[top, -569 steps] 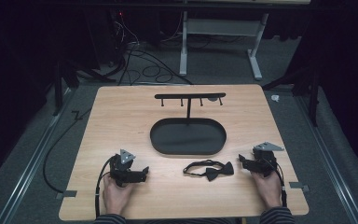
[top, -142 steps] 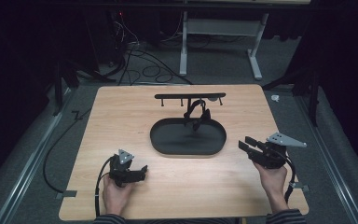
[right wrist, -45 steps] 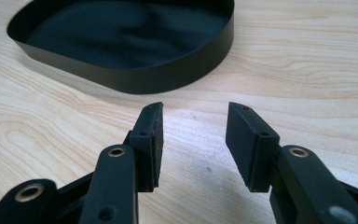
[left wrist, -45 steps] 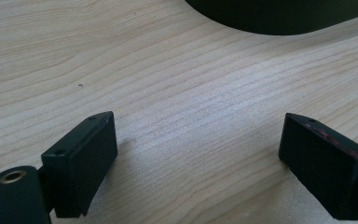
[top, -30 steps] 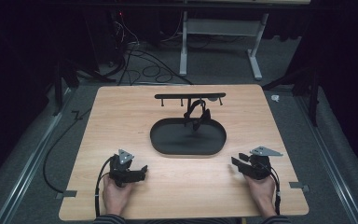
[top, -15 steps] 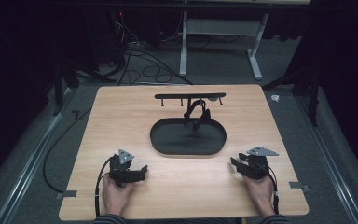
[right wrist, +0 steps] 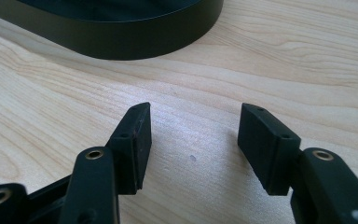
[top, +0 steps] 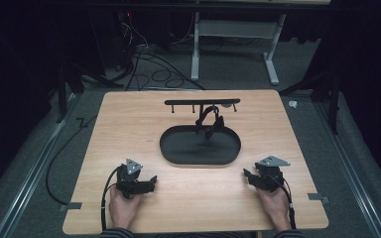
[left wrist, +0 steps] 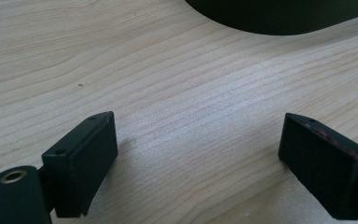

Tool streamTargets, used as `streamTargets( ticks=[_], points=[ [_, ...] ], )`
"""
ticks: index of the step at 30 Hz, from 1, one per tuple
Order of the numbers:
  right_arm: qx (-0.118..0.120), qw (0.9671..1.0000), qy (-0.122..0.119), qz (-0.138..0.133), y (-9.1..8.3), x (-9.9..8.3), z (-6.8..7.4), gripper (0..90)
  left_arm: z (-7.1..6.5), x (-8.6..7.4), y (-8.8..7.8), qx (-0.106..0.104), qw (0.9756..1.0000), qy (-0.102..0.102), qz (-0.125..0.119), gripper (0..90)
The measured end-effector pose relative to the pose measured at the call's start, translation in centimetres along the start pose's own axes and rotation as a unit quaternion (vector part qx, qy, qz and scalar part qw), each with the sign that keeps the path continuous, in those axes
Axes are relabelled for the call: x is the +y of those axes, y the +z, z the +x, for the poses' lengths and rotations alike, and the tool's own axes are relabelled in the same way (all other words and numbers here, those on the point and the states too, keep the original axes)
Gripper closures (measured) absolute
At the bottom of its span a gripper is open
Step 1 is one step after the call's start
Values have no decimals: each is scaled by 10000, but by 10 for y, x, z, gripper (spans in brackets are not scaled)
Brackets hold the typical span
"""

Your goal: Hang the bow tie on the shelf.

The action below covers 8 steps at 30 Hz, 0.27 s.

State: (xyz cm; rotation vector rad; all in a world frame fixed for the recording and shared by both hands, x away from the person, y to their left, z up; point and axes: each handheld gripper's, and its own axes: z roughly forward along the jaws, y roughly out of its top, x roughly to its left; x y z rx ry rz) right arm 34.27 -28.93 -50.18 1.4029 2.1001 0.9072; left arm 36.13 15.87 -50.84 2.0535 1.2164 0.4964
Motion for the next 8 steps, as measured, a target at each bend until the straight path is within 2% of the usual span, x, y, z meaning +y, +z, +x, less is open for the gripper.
streamTargets(
  ticks=[8],
  points=[
    [6,10000,-16,0,0,0,0,453,0,0,0,0,10000,-1,-1,119]
  ],
)
